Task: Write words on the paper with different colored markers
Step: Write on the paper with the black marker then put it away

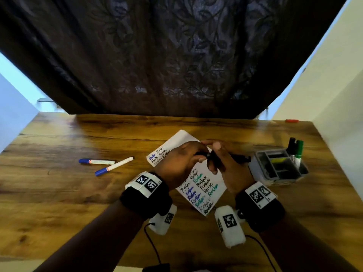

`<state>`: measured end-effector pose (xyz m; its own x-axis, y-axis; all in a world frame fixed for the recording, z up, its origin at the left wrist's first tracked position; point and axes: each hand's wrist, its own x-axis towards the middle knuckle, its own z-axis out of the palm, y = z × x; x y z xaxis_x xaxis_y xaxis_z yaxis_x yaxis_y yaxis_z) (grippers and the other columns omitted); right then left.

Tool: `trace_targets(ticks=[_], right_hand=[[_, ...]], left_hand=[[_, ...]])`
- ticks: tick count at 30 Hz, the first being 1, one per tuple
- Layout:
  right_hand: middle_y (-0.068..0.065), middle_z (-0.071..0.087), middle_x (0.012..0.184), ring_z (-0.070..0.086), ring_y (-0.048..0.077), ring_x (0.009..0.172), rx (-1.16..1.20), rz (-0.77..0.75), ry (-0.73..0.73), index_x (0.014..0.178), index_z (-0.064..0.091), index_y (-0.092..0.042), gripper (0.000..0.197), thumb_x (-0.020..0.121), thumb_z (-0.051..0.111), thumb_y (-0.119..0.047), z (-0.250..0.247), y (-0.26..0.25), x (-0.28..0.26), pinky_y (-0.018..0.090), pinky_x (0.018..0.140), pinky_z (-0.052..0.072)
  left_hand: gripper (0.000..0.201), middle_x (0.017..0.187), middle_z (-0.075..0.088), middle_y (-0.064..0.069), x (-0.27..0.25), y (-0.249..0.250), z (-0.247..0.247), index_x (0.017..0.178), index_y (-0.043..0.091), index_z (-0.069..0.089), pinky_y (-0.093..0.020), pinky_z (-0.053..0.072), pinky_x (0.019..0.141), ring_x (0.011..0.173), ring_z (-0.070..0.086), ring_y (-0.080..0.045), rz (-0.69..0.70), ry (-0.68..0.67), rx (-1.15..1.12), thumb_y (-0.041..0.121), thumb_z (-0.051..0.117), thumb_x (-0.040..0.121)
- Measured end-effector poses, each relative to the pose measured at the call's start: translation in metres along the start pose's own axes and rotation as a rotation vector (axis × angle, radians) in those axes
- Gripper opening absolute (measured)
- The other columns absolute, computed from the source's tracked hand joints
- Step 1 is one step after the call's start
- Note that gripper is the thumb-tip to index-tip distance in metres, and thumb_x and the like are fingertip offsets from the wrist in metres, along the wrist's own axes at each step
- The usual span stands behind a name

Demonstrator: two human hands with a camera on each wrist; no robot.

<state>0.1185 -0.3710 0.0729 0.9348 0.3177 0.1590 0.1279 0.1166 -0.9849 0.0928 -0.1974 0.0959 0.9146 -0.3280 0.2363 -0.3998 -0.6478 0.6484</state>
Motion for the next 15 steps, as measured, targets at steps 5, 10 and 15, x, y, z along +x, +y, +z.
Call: trace_targets(ticks=[5,10,15], right_hand=[[0.003,0.064,0.063,0.047,0.022,0.053,0.038,0.034,0.029,0.102,0.073,-0.014,0.035,0.1,0.043,-0.033,-0.029,-0.016,-0.015,0.024,0.053,0.041],[0.031,0.063,0.073,0.052,0.024,0.051,-0.031,0.049,0.0,0.098,0.076,-0.016,0.036,0.101,0.043,-0.029,-0.053,-0.029,-0.031,0.024,0.047,0.038],[0.01,0.061,0.055,0.046,0.019,0.044,-0.143,0.008,-0.031,0.095,0.077,-0.021,0.035,0.101,0.044,-0.031,-0.066,-0.034,-0.042,0.022,0.045,0.033]], left_hand=[[0.017,0.094,0.049,0.028,0.011,0.024,0.025,0.11,0.011,0.059,0.005,0.031,0.078,0.096,0.042,0.03,0.017,-0.008,-0.065,0.01,0.044,0.101],[0.025,0.112,0.065,-0.013,0.013,0.025,0.042,0.121,0.011,0.057,-0.033,0.05,0.087,0.101,0.061,-0.026,-0.055,-0.092,-0.155,0.02,0.045,0.101],[0.021,0.092,0.064,0.006,0.011,0.027,0.048,0.1,0.018,0.064,-0.018,0.044,0.074,0.083,0.058,-0.002,-0.199,-0.249,-0.402,0.029,0.046,0.1]])
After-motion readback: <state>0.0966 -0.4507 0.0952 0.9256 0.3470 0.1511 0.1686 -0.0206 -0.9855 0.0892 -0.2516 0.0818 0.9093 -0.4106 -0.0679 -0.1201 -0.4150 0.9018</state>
